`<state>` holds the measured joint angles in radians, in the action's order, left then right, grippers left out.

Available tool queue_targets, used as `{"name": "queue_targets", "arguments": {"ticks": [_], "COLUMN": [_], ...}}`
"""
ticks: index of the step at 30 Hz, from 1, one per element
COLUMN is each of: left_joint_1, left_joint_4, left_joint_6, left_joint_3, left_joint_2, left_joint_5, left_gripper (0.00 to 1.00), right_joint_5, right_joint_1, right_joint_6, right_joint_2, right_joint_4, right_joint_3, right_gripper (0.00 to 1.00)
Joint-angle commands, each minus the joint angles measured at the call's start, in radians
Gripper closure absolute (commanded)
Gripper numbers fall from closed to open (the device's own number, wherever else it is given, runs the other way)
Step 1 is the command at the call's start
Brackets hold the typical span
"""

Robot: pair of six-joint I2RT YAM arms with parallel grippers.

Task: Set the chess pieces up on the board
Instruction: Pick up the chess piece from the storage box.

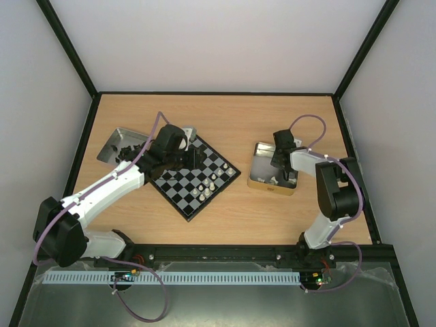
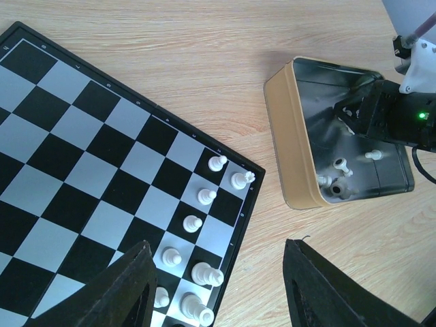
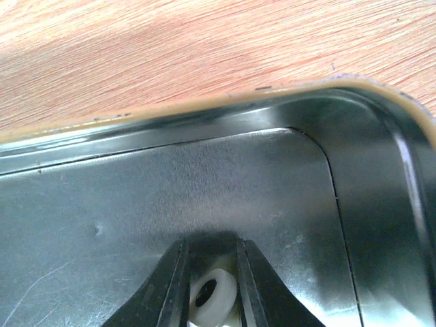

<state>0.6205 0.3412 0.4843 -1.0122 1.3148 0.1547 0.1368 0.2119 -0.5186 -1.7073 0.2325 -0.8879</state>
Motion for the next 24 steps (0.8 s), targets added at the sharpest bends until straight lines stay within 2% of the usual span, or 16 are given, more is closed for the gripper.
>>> {"name": "queue_targets", "arguments": {"ticks": [1, 6, 12, 17, 24], "left_joint_1": [-0.006, -0.005, 0.011, 0.075, 0.184], "left_joint_4": [-0.029, -0.068, -0.198, -0.407, -0.743], "left_joint_6": [0.013, 0.038, 0.108, 0.169, 0.207], "left_joint_3": [0.013, 0.039, 0.101, 0.162, 0.168], "left_joint_2": [-0.014, -0.021, -0.030, -0.001, 0.156], "left_joint_5": [0.015, 0.043, 0.087, 0.083, 0.057], "left_gripper": [0.47, 0.46, 0.45, 0.43, 0.41], "right_joint_5": [0.002, -0.061, -0.311, -0.536, -0.660], "right_joint_1": [0.005, 0.005, 0.005, 0.020, 0.070], "right_joint_6": [-0.048, -0.136, -0.369, -0.699, -1.070], "right_joint_2": [0.028, 0.122, 0.277, 0.411, 0.549], "right_joint_4": [0.004, 0.006, -0.093, -0.321, -0.517], "right_joint_3": [0.006, 0.013, 0.088, 0.219, 0.338], "right_gripper": [0.85, 0.85, 0.84, 0.83, 0.84]}}
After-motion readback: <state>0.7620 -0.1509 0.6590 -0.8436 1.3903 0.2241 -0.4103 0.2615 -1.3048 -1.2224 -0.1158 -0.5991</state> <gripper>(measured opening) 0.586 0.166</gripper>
